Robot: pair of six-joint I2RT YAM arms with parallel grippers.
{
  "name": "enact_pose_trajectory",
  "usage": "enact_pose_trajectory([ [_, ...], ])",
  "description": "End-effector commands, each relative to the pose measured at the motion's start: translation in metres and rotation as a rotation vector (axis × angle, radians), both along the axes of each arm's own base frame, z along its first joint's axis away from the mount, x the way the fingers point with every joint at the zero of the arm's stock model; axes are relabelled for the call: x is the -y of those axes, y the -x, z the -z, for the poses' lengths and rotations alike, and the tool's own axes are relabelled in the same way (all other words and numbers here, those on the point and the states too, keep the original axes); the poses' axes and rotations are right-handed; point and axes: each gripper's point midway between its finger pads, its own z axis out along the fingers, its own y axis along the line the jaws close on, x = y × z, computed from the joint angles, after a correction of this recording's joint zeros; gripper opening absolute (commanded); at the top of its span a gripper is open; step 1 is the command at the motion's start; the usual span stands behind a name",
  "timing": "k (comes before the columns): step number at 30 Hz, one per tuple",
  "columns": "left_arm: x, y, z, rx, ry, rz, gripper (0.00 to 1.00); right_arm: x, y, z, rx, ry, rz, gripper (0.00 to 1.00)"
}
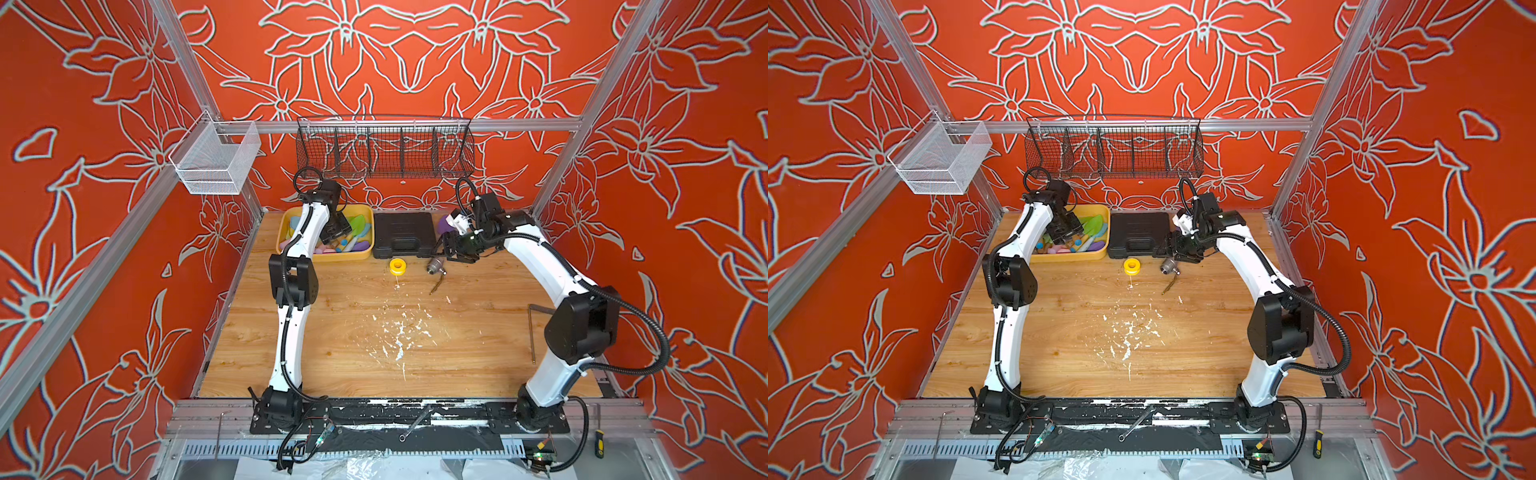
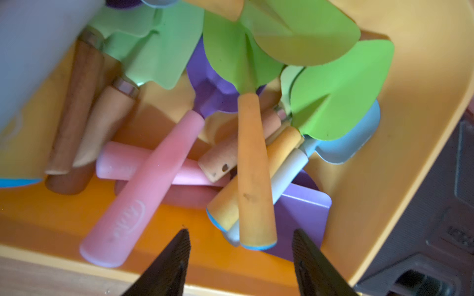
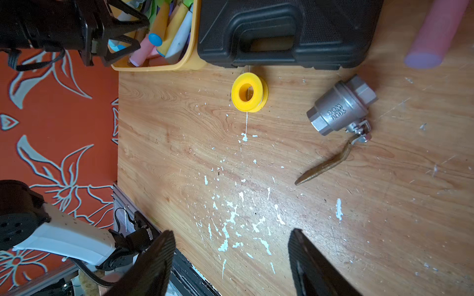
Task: Take the shovel out of the storage box
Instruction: Pick up the shovel from the storage box.
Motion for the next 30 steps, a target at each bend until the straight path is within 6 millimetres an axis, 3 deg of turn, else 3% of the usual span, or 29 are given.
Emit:
enact_pose_trajectory([
  [1, 0.005, -0.005, 0.017, -0.017, 0.020, 0.013, 0.63, 0.004, 0.010, -0.006, 0.007, 0.015, -0.001, 0.72],
  [8, 0.007, -0.003, 0.036, -0.056, 0.027, 0.048, 0.60, 0.001, 0.011, -0.007, 0.006, 0.014, -0.001, 0.71],
  [14, 0.004, 0.002, 0.041, -0.081, 0.012, 0.074, 0.44, -0.002, 0.012, -0.007, 0.010, 0.018, -0.002, 0.70],
  [17, 0.000, 0.004, 0.031, -0.072, 0.002, 0.079, 0.31, 0.000, 0.011, -0.008, 0.012, 0.026, 0.008, 0.69],
  [22, -0.003, 0.015, -0.003, -0.036, -0.014, 0.095, 0.21, 0.003, 0.014, -0.008, 0.013, 0.043, 0.012, 0.68],
  [30, 0.001, 0.059, -0.041, -0.072, 0.017, 0.138, 0.08, 0.008, 0.021, 0.000, -0.002, 0.066, 0.018, 0.68],
])
